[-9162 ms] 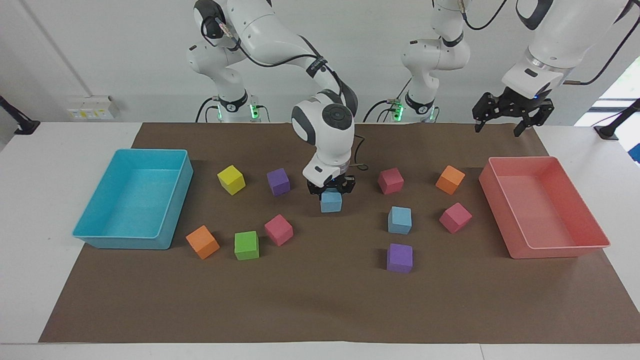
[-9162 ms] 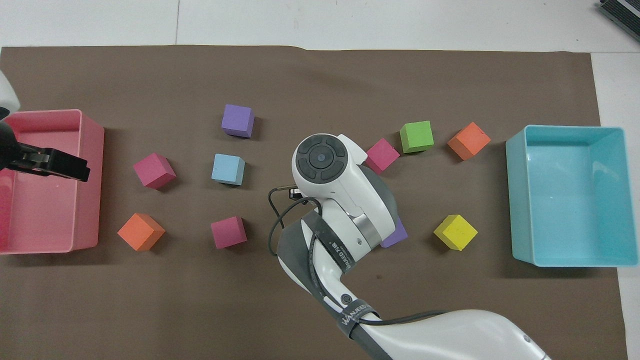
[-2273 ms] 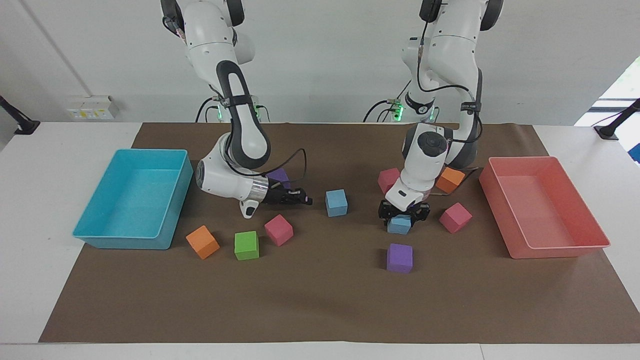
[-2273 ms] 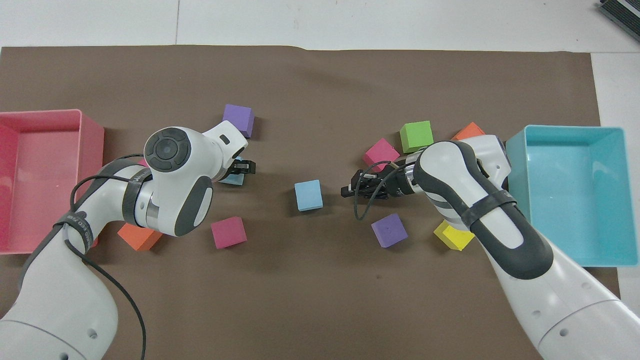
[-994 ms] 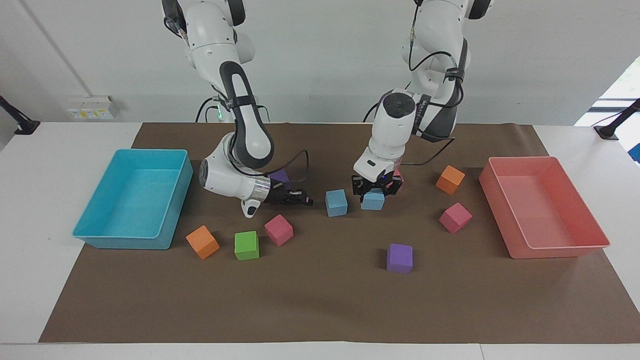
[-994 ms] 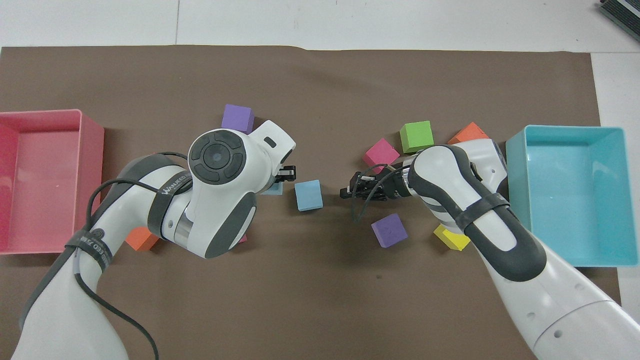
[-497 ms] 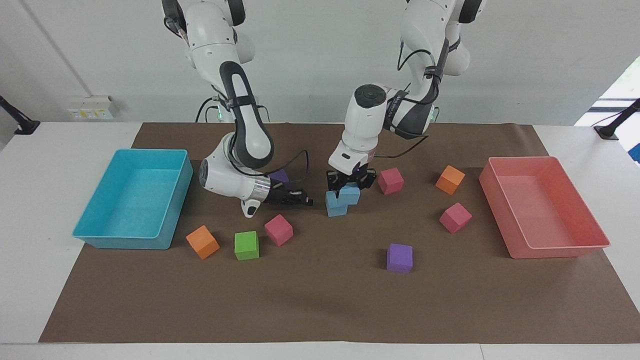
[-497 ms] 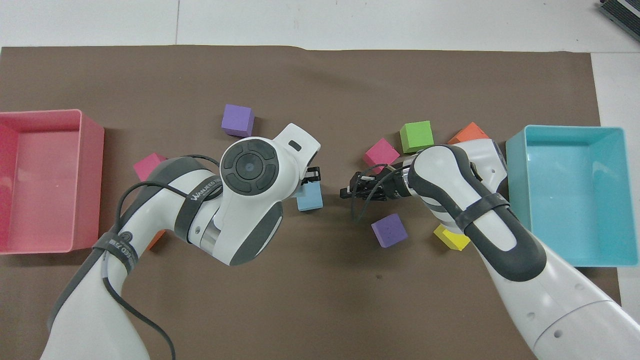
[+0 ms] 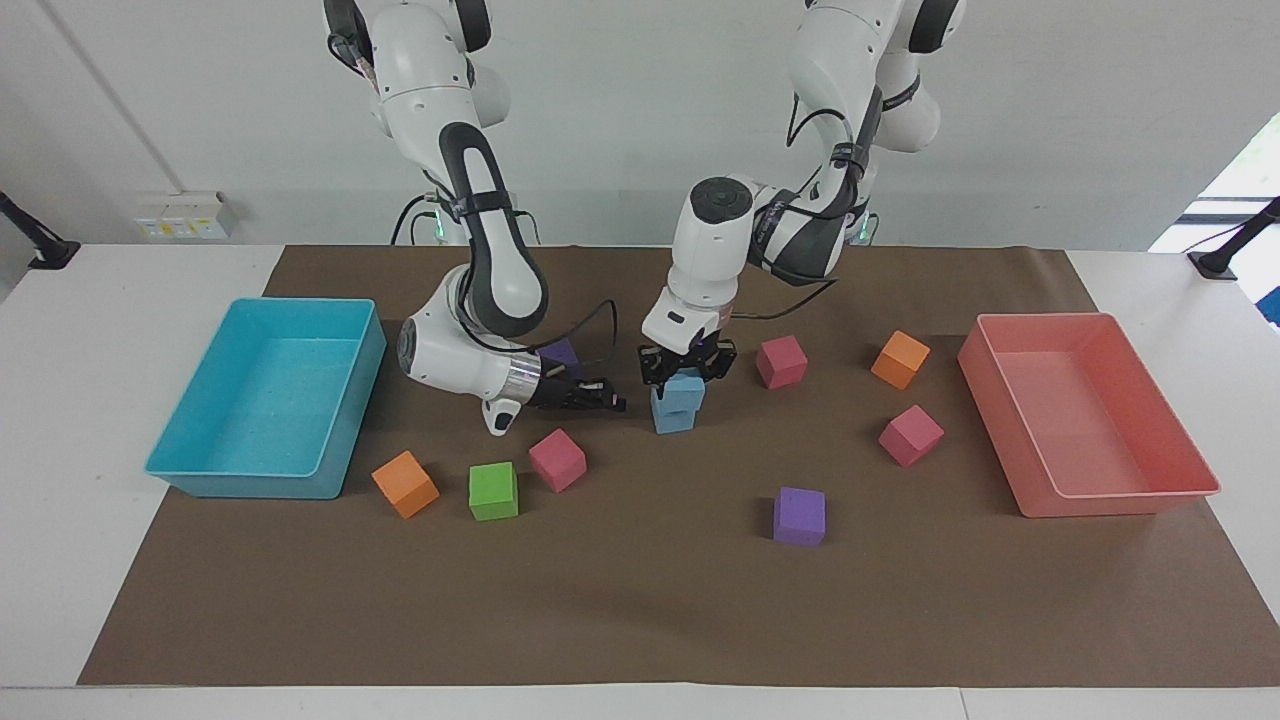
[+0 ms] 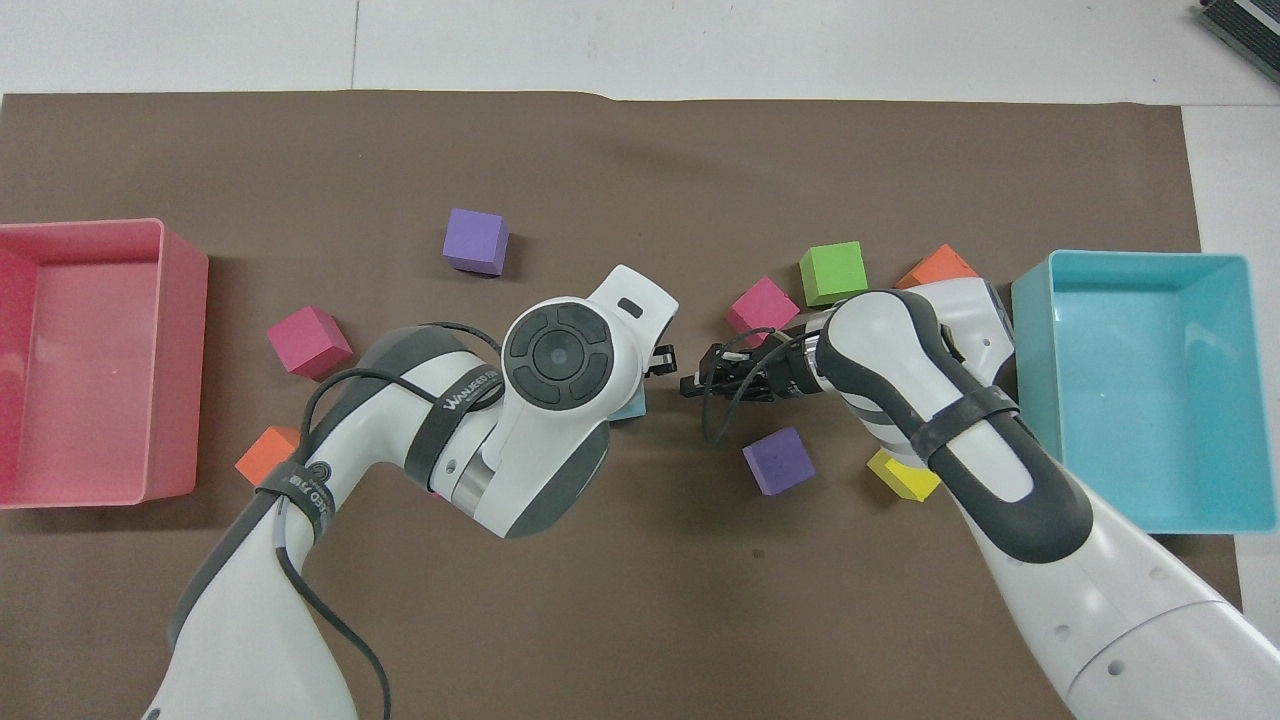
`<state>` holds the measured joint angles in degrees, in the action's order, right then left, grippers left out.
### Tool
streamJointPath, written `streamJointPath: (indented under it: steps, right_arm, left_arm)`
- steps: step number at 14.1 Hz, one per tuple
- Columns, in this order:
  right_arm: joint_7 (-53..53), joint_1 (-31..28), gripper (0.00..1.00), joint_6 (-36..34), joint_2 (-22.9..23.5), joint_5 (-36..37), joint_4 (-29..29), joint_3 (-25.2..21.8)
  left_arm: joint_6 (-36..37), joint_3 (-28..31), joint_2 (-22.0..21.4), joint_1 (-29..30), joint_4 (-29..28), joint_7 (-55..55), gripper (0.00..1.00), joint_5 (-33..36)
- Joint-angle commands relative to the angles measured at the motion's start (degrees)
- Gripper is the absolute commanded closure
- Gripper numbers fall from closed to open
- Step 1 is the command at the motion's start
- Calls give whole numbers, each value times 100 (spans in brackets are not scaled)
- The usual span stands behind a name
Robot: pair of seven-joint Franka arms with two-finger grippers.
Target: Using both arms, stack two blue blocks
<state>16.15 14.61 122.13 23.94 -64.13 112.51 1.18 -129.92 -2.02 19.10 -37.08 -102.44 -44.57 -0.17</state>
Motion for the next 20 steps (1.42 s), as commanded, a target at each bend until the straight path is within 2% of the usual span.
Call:
streamJointPath:
  steps: [1,13,20]
  right_arm:
    - [222,-20,100,92,-12,-214,69,31]
    - [222,-20,100,92,-12,-214,78,31]
    - [222,-20,100,92,-12,-214,69,31]
  left_arm:
    - [-60,105,50,-132,5,-96,77,-18]
    - [2,114,6,-168,-188,-122,77,-9]
    - [-25,123,6,-168,-197,-122,72,0]
